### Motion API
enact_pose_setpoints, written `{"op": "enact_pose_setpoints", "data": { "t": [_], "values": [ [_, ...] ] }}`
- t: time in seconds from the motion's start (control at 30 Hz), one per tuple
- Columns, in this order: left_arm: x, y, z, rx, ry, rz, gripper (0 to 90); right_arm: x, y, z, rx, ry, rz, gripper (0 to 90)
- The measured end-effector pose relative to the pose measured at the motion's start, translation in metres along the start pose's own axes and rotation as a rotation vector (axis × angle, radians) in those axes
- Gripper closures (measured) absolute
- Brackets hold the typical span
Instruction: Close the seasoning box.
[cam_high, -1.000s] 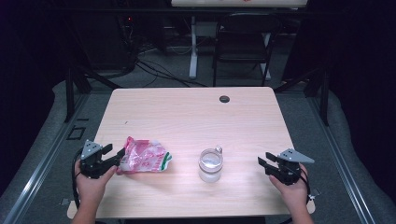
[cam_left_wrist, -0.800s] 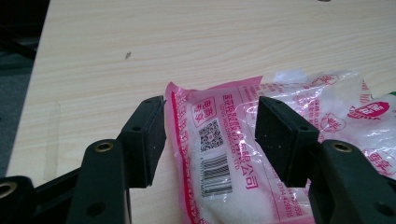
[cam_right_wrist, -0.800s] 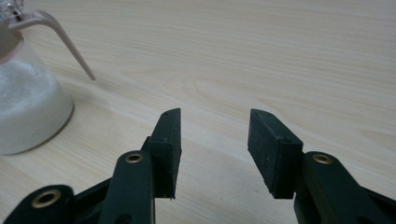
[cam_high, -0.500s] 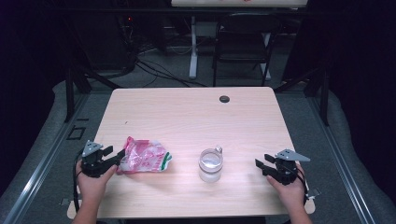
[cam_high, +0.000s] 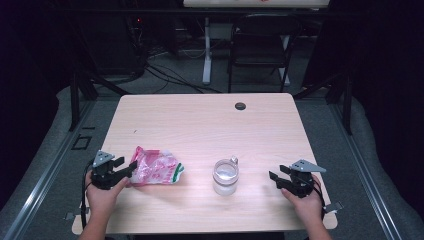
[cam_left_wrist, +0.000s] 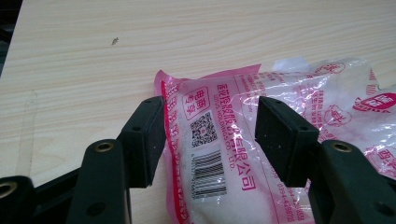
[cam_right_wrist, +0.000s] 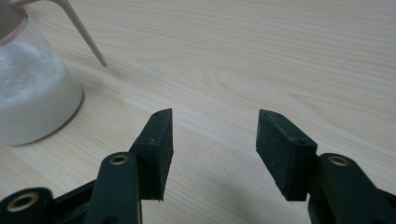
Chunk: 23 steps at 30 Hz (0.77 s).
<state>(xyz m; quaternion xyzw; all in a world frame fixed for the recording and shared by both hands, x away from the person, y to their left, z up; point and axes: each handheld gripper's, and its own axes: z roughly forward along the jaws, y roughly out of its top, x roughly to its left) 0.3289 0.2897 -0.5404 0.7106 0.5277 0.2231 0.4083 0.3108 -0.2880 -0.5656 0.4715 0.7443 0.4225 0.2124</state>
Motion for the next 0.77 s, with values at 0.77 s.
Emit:
{"op": "enact_pose_setpoints", "data": {
  "t": [0.77],
  "values": [
    [0.0028,0.0010,0.0007,-0.003,0.008,-0.012,42.7,-0.0011,-0.0010,-0.0010,-0.013,-0.004,0.006,44.9]
  ]
}}
